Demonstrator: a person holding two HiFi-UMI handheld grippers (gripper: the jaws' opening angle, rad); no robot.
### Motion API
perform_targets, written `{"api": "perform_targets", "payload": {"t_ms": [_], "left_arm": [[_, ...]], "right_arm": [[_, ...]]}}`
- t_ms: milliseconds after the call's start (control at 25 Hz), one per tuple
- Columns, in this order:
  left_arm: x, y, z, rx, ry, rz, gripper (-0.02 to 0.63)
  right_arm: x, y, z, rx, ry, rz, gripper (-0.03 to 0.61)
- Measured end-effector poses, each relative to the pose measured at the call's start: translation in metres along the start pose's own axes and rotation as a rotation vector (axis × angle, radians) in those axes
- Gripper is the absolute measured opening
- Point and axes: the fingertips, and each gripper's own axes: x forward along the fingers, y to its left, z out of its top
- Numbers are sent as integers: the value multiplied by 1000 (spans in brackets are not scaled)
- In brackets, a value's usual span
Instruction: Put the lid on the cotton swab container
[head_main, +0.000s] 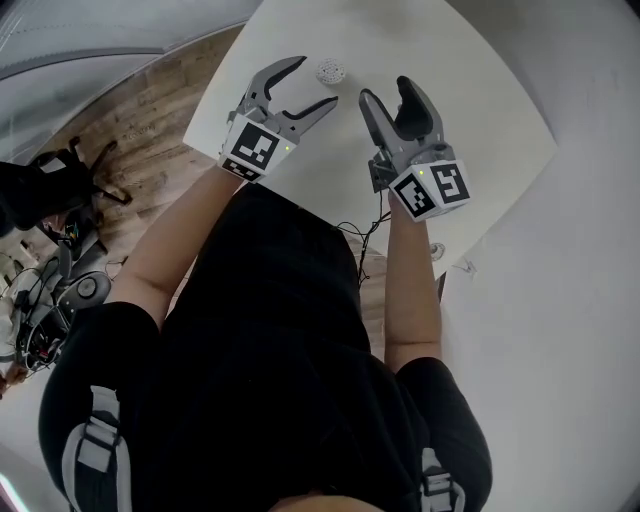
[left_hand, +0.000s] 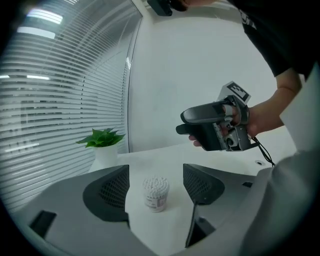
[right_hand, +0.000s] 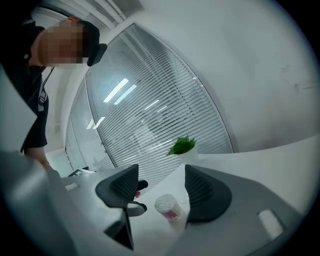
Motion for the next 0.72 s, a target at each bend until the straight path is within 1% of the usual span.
{"api": "perform_targets", "payload": {"t_ms": [120, 280, 400, 720], "left_arm": [[-4, -2, -3, -6, -9, 0, 337], [3, 19, -26, -22, -2, 13, 337], [10, 29, -36, -18, 7, 15, 336], [27, 28, -59, -18, 55, -5, 336]], "right_arm": [[0, 4, -4, 13, 2, -12, 279], [27, -5, -22, 43, 23, -14, 268], [39, -13, -28, 63, 27, -19, 264], [51, -35, -38, 102, 27, -39, 253]]}}
